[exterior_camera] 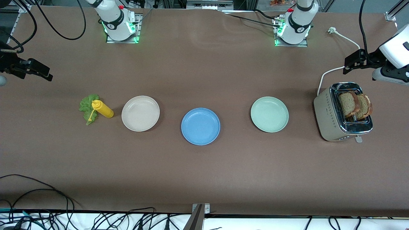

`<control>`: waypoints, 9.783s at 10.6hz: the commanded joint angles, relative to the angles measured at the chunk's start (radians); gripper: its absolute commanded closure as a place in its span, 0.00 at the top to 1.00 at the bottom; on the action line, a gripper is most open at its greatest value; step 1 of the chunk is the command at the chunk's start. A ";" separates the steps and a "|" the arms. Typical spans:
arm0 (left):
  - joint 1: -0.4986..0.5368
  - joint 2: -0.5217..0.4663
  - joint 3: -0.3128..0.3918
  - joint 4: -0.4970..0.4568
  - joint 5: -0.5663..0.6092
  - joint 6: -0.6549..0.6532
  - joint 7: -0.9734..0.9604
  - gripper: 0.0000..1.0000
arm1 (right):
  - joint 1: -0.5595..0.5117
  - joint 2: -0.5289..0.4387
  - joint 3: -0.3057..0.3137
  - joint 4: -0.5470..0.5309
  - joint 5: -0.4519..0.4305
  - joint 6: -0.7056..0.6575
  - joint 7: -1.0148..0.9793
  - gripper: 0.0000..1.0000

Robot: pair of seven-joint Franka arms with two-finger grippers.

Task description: Make sandwich in blue plate with both arms

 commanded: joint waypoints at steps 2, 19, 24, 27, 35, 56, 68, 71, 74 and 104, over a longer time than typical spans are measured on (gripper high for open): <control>-0.015 0.003 -0.003 0.019 -0.008 -0.008 -0.007 1.00 | -0.005 -0.001 0.000 0.015 0.009 -0.003 -0.003 1.00; -0.004 -0.003 0.006 0.011 0.026 0.000 -0.010 1.00 | -0.005 0.001 0.000 0.015 0.009 -0.003 -0.003 1.00; -0.004 -0.005 0.006 0.010 0.028 0.000 -0.008 1.00 | -0.005 0.001 0.000 0.015 0.009 -0.003 -0.003 1.00; -0.004 -0.005 0.006 0.010 0.029 0.000 -0.008 1.00 | -0.005 0.001 0.000 0.015 0.009 -0.003 -0.003 1.00; -0.006 -0.006 0.008 -0.003 0.035 0.000 -0.008 1.00 | -0.005 0.001 0.000 0.015 0.009 -0.003 -0.003 1.00; 0.005 0.066 0.218 -0.380 0.023 0.454 0.127 0.99 | -0.005 0.004 0.002 0.015 0.009 -0.003 -0.003 1.00; 0.016 0.143 0.245 -0.429 0.032 0.445 0.141 0.51 | -0.005 0.003 0.002 0.015 0.009 -0.003 -0.003 1.00; 0.016 0.132 0.247 -0.420 0.035 0.423 0.139 0.00 | -0.004 0.003 0.002 0.015 0.009 -0.003 -0.003 1.00; 0.016 0.100 0.261 -0.398 0.035 0.426 0.147 0.00 | -0.005 0.004 0.002 0.015 0.009 -0.003 -0.003 1.00; 0.000 0.202 -0.515 -0.220 -0.094 0.387 -0.400 0.00 | -0.004 0.004 0.002 0.015 0.009 -0.003 -0.003 1.00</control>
